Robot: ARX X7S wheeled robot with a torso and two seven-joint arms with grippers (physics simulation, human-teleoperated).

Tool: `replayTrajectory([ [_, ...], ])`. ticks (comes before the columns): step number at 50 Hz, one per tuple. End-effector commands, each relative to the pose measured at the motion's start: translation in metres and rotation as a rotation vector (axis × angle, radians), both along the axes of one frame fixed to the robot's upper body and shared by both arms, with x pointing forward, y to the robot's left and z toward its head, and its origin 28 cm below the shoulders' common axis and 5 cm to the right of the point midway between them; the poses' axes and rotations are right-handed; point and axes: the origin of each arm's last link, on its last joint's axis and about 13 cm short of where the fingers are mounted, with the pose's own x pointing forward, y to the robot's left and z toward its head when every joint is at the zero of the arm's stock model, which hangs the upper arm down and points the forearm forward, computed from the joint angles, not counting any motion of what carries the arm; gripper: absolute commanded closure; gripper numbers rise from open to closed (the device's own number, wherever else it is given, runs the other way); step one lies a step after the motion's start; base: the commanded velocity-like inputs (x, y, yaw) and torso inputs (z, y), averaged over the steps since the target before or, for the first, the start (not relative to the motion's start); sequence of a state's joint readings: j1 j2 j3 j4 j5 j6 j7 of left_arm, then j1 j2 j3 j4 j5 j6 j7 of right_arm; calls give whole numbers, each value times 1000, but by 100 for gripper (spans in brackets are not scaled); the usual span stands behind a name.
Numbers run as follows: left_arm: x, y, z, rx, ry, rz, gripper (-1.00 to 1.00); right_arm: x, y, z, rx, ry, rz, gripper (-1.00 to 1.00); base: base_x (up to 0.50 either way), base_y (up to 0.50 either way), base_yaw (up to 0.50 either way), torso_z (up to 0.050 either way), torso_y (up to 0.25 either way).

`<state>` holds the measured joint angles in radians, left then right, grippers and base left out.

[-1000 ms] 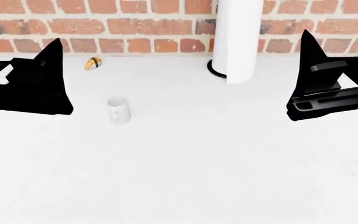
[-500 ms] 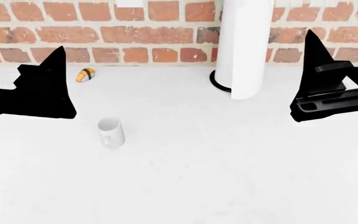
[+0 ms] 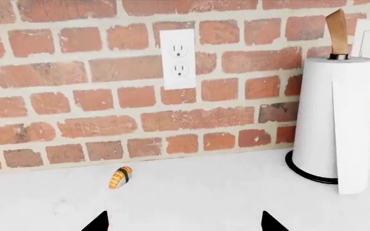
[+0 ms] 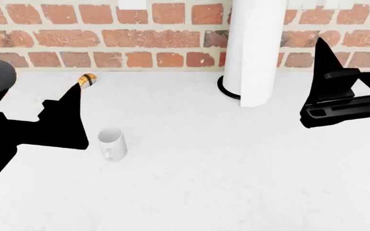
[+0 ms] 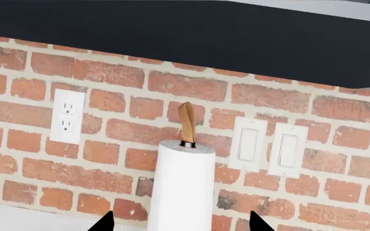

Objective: A wet mug is on the counter and needs to be dried. Pick it up and place it upside down in the open cabinet.

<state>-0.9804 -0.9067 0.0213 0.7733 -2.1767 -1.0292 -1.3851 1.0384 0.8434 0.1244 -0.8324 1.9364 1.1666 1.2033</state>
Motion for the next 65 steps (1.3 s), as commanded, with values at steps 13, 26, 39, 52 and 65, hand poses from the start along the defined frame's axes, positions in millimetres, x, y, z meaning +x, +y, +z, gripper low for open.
replayTrajectory([
  [13, 14, -12, -46, 32, 224, -8, -100, 4, -2, -8, 13, 15, -9, -100, 0, 0, 0, 0, 0],
  [26, 22, -16, -69, 25, 268, 13, -100, 6, -3, -11, 21, 21, -5, -100, 0, 0, 0, 0, 0],
  [39, 29, -16, -86, 25, 299, 19, -100, 7, -3, -15, 25, 25, 0, -100, 0, 0, 0, 0, 0],
  [52, 36, -15, -106, 19, 337, 4, -100, 10, -2, -17, 28, 24, 8, -100, 0, 0, 0, 0, 0],
  [65, 47, -17, -124, 29, 359, 7, -100, 11, -2, -20, 34, 29, 8, -100, 0, 0, 0, 0, 0],
])
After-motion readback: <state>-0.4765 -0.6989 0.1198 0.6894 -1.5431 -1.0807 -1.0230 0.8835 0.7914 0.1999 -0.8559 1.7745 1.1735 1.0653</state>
